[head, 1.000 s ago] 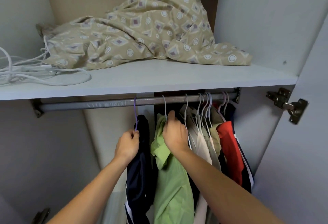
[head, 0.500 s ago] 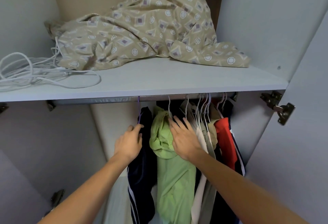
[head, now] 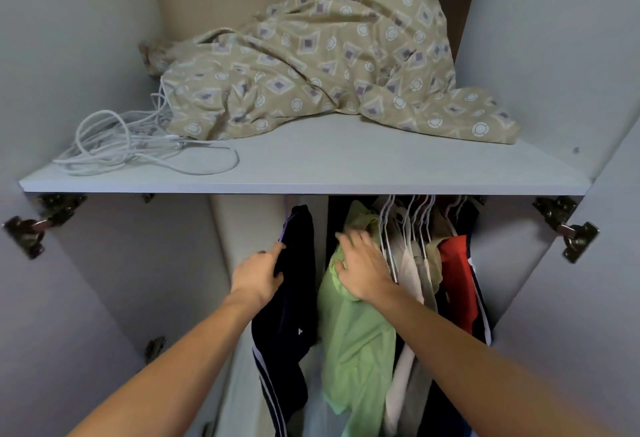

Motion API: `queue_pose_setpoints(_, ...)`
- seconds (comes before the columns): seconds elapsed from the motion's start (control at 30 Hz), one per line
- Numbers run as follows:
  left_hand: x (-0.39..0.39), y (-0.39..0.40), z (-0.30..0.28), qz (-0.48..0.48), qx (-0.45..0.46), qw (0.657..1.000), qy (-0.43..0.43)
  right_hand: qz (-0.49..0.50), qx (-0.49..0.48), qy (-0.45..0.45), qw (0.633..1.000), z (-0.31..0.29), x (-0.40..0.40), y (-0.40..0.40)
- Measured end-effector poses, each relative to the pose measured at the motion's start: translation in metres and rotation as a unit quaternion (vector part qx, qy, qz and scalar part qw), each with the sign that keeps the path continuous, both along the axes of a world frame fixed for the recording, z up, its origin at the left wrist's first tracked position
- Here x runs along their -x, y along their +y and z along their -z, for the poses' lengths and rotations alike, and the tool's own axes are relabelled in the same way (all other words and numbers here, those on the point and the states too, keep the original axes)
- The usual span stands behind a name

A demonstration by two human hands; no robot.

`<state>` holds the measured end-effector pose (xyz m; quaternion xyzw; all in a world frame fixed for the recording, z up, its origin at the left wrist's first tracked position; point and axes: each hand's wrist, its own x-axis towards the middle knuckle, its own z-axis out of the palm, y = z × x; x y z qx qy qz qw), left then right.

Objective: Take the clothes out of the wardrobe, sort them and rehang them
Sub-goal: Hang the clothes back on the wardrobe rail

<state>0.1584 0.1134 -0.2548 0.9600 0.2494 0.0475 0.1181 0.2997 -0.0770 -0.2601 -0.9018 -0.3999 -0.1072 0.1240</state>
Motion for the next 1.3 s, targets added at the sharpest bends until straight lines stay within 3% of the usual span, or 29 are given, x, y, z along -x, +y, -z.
queue_pose_setpoints(0.17, 0.027, 0.022, -0.005, -0.032, -0.002, 0.999, -0.009, -0.055, -0.048, 0.175, 0.982, -0.007, 0.02, 0.08)
queue_pose_setpoints(0.3, 0.057, 0.055, -0.014, -0.046, -0.026, 0.999, -0.003, -0.083, -0.081, 0.317, 0.941, 0.003, 0.041, 0.136)
queue_pose_setpoints(0.4, 0.083, 0.081, -0.015, -0.064, -0.028, 0.998, -0.008, -0.094, -0.118, 0.369, 0.917, 0.009, 0.055, 0.175)
queue_pose_setpoints(0.53, 0.115, 0.104, -0.013, -0.095, -0.031, 0.995, -0.006, -0.084, -0.156, 0.378, 0.909, 0.009, 0.073, 0.223)
queue_pose_setpoints(0.77, 0.16, 0.128, -0.01, -0.142, -0.069, 0.987, 0.017, -0.159, -0.049, 0.332, 0.928, 0.001, 0.105, 0.289)
queue_pose_setpoints(0.97, 0.177, 0.125, 0.007, -0.129, -0.098, 0.986, 0.05, -0.166, -0.021, 0.339, 0.926, 0.003, 0.12, 0.34)
queue_pose_setpoints(1.3, 0.228, 0.086, -0.004, -0.115, -0.097, 0.987, 0.063, -0.184, -0.016, 0.305, 0.934, -0.013, 0.148, 0.281)
